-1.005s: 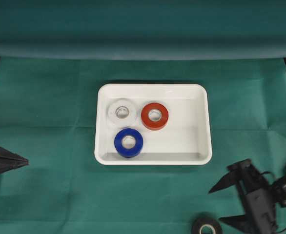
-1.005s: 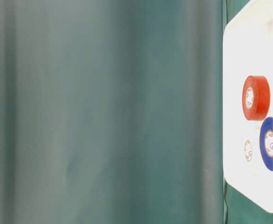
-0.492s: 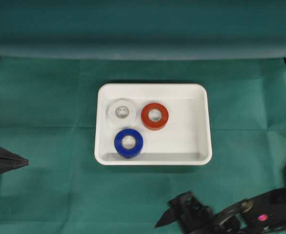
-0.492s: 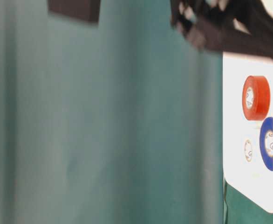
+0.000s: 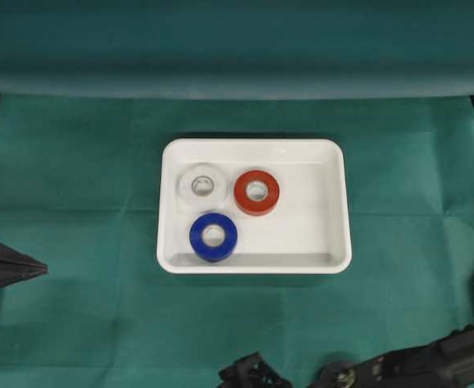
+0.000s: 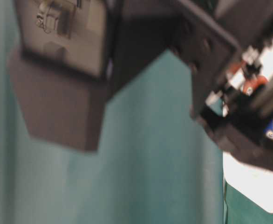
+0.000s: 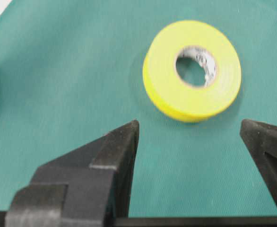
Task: Put the tape into the white case with the right arm.
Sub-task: 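Move the right gripper down to the yellow tape roll and grasp it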
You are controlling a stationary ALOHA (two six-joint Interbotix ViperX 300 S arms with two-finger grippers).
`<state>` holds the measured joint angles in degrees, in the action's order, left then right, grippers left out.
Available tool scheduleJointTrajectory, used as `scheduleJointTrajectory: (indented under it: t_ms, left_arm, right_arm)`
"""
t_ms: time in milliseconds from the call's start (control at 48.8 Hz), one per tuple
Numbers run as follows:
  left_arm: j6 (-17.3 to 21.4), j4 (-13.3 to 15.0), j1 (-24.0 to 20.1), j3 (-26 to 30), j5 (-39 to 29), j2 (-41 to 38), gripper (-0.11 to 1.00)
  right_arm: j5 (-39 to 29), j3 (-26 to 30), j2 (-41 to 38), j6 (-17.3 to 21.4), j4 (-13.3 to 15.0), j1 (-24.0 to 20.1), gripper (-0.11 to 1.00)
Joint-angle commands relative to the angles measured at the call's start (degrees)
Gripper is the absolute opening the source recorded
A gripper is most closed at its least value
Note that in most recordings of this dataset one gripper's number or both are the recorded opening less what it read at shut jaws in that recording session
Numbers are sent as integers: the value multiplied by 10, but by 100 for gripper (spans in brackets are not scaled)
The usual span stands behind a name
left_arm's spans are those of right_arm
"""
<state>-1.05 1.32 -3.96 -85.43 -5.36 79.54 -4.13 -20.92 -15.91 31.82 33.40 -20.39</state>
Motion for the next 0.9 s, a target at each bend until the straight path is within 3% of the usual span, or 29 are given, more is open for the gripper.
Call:
scheduleJointTrajectory:
  t_ms: [0,533,882]
  left_arm:
    - [0,1,-2,7,4,-5,0]
    - [0,1,-2,6,4,-5,0]
    - [0,1,-2,6,4,-5,0]
  right_arm:
    - [-4,33,-3,1,-3,-2,61]
    - [-49,144,-89,2,-16,-7,61]
    - [-64,172,-106,2,-18,-14,61]
